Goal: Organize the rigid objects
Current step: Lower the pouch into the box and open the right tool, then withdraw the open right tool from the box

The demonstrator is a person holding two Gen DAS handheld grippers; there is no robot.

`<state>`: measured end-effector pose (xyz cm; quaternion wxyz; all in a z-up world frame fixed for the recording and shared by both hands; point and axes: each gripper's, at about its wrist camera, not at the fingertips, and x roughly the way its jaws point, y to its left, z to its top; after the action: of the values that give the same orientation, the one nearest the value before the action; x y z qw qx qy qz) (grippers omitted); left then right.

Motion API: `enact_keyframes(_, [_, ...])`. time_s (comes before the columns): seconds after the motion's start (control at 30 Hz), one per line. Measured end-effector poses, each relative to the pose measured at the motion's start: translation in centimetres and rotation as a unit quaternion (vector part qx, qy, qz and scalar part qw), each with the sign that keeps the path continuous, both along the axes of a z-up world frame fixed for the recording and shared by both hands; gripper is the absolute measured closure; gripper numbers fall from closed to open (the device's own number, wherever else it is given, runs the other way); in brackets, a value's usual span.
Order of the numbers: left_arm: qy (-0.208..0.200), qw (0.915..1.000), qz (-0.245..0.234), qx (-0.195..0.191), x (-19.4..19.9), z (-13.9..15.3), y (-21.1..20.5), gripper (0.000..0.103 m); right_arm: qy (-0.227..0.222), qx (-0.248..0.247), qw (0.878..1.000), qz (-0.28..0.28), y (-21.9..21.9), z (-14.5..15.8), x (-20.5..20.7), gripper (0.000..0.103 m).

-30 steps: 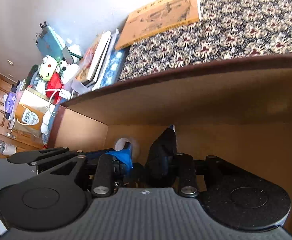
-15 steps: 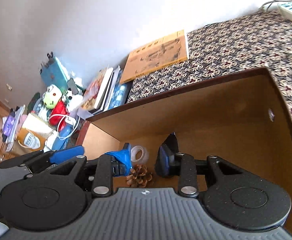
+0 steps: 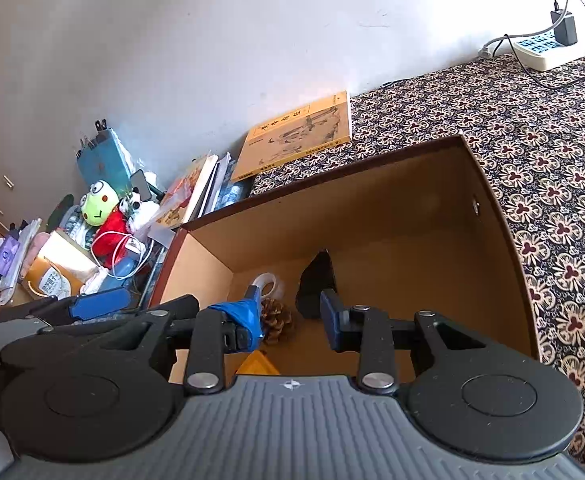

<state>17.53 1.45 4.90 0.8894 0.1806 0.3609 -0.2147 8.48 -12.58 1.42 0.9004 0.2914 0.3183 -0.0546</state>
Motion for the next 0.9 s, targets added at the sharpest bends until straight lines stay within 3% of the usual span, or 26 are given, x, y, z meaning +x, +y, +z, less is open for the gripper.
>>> enact_keyframes(0.43, [-0.024, 0.9985, 0.048, 0.013, -4.2, 1.2, 0.4, 0.025, -0.021, 0.012, 0.999, 0.042, -0.5, 0.9, -3.8, 0.087])
enact_keyframes(0.9, [-0.024, 0.9943, 0.102, 0.017, -10.4, 1.7, -2.4, 0.021, -0.012, 0.02, 0.995, 0.095, -3.1, 1.0, -8.7, 0.086])
